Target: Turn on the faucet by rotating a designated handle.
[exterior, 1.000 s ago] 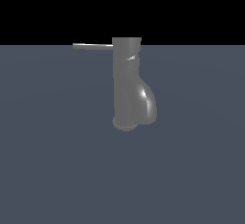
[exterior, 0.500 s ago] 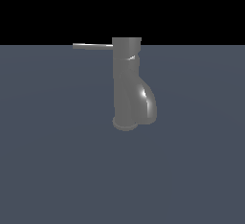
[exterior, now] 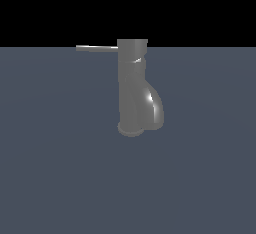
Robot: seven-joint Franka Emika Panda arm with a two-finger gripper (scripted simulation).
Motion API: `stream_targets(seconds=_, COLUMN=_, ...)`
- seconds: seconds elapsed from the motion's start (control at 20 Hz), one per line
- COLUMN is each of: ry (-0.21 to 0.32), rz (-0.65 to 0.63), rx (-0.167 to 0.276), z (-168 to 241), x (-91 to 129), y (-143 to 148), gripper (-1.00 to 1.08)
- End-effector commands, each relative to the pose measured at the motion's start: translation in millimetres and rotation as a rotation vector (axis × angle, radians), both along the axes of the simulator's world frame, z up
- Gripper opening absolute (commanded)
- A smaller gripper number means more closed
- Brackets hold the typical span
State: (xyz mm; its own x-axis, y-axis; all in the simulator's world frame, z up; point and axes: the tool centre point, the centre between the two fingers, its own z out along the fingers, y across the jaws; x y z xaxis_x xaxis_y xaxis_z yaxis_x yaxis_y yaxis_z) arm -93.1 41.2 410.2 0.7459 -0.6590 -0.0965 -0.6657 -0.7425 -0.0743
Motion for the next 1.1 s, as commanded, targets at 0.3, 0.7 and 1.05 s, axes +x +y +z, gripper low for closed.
stream_targets(seconds=0.3, ry=0.025, rz=-0.196, rx=-0.021, z=-31.6, x=35.2, y=20.8, gripper=-1.0)
stream_targets(seconds=0.7, ry=0.038, rz=-0.379, rx=-0.052, z=-64.1, x=64.8, y=41.6, gripper=-1.0)
stream_targets(seconds=1.05, ry=0.037, rz=-0.533, rx=-0.085, z=-93.3, x=87.4, y=60.2, gripper=-1.0)
